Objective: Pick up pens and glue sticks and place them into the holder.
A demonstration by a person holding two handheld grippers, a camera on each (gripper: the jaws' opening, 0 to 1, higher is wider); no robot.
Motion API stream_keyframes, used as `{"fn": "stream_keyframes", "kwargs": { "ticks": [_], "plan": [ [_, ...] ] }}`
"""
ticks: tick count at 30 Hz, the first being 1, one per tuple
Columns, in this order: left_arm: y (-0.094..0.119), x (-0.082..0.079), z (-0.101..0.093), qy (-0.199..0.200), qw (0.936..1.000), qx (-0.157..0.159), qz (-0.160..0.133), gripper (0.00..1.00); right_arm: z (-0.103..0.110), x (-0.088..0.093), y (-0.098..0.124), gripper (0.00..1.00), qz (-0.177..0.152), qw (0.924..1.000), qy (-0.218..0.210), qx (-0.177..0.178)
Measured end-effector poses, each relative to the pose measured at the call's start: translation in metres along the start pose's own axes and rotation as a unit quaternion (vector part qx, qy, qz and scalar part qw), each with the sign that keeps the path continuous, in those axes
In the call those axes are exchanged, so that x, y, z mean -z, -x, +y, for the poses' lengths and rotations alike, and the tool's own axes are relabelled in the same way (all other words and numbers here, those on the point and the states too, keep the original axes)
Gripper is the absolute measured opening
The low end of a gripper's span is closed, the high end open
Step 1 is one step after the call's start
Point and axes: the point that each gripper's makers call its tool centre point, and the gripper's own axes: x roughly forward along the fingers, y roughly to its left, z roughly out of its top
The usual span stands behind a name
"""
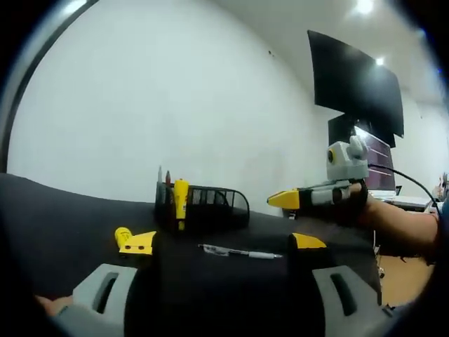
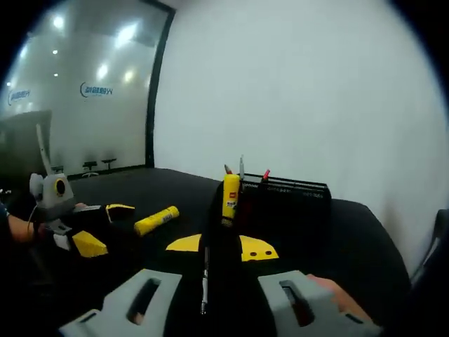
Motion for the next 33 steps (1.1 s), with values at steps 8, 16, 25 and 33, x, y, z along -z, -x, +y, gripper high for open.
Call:
{"fn": "stream_keyframes", "kwargs": {
  "ticks": [8,16,25,33],
  "plan": [
    [0.0,0.003,0.002,-0.008,0.9999,-0.005,0.007,0.75,0.016,0.023,0.006,0.15,0.014,0.9997,-0.019,-0.009],
    [-0.001,0.006,0.003,-0.013,0.9998,-0.011,0.013,0.75,0.032,0.046,0.011,0.15,0.037,0.9985,-0.03,-0.027],
    [-0.001,0.007,0.003,-0.014,0.9997,-0.013,0.015,0.75,0.032,0.069,0.011,0.14,0.073,0.997,-0.017,-0.019],
    [-0.001,0.007,0.004,-0.014,0.9997,-0.015,0.015,0.75,0.029,0.08,0.009,0.09,0.094,0.9951,-0.029,-0.014]
  ]
}}
